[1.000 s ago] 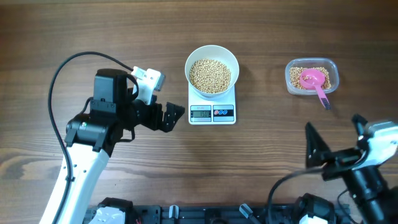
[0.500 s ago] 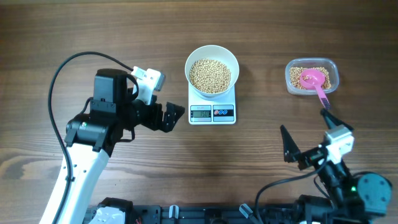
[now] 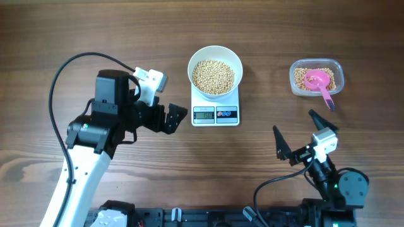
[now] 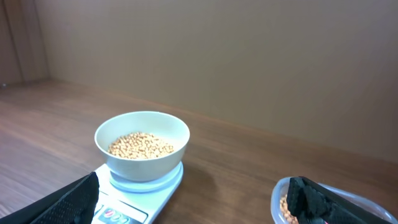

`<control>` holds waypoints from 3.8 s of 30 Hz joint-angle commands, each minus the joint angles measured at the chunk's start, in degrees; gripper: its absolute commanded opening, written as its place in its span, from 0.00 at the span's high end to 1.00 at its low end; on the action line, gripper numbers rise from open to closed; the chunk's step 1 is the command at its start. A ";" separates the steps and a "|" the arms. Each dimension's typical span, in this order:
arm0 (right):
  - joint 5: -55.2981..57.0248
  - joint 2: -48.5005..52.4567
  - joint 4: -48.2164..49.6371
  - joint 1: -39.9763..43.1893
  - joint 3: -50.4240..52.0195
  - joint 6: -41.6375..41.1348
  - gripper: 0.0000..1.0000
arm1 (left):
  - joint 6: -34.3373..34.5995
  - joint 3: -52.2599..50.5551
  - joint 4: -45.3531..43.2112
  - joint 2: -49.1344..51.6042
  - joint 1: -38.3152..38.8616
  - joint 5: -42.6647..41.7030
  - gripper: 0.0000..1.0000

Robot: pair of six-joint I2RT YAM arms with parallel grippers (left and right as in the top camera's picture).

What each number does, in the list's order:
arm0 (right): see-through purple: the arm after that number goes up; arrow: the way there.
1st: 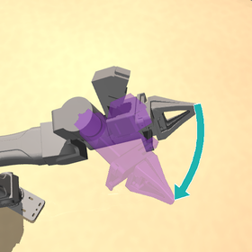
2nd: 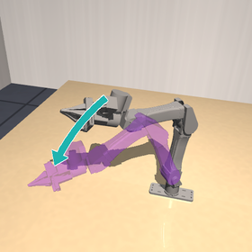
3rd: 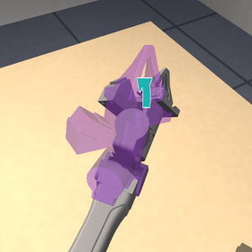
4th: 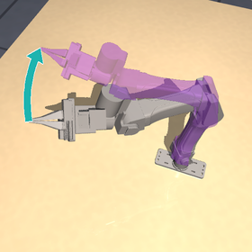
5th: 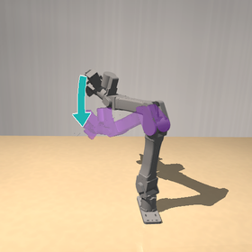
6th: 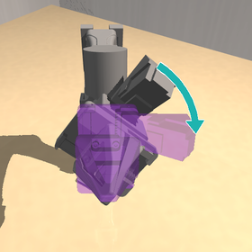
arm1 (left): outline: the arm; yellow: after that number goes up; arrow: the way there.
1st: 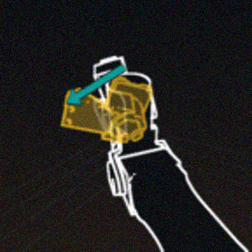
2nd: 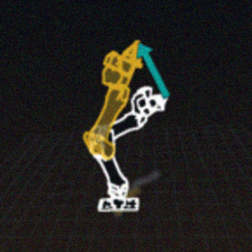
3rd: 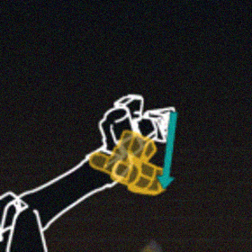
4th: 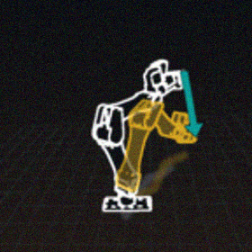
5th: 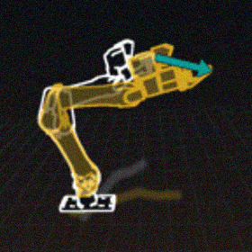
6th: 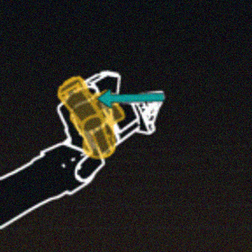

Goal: Scoop item into bowl and weigh 150g on scale

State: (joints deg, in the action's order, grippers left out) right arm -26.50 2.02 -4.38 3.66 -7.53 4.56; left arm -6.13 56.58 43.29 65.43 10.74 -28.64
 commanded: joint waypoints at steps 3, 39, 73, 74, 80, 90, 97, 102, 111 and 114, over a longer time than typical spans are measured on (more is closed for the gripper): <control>2.80 -1.84 1.40 -0.33 1.27 -0.61 0.00 | 0.37 -0.02 -0.15 0.26 -0.37 -0.85 0.00; 22.23 -1.84 4.37 -0.33 7.23 3.98 0.00 | 0.39 -0.02 -0.15 0.26 -0.37 -0.87 0.00; 22.84 -1.81 4.37 -0.33 7.23 -0.07 0.00 | 0.37 -0.02 -0.15 0.26 -0.37 -0.85 0.00; 22.86 -1.81 4.37 -0.33 7.23 -0.04 0.00 | 0.37 -0.02 -0.15 0.26 -0.37 -0.87 0.00; 22.86 -1.81 4.39 -0.33 7.23 -0.07 0.00 | 0.37 -0.02 -0.15 0.26 -0.37 -0.85 0.00; 22.86 -1.81 4.39 -0.33 7.23 -0.07 0.00 | 0.37 -0.02 -0.15 0.26 -0.37 -0.87 0.00; 22.86 -1.81 4.39 -0.33 7.23 -0.07 0.00 | 0.37 -0.02 -0.15 0.26 -0.37 -0.85 0.00; 22.86 -1.81 4.39 -0.33 7.23 -0.07 0.00 | 0.39 -0.02 -0.15 0.26 -0.37 -0.87 0.00; 22.86 -1.81 4.39 -0.33 7.23 -0.07 0.00 | 0.39 -0.02 -0.04 0.26 -0.37 -0.87 0.00; 22.86 -1.81 4.39 -0.33 7.23 -0.07 0.00 | 0.39 -0.07 0.52 0.26 -0.37 -0.87 0.00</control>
State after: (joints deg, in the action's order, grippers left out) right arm -4.60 1.04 -0.03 3.55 -0.36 3.99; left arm -6.13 56.58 43.48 65.43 10.74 -28.64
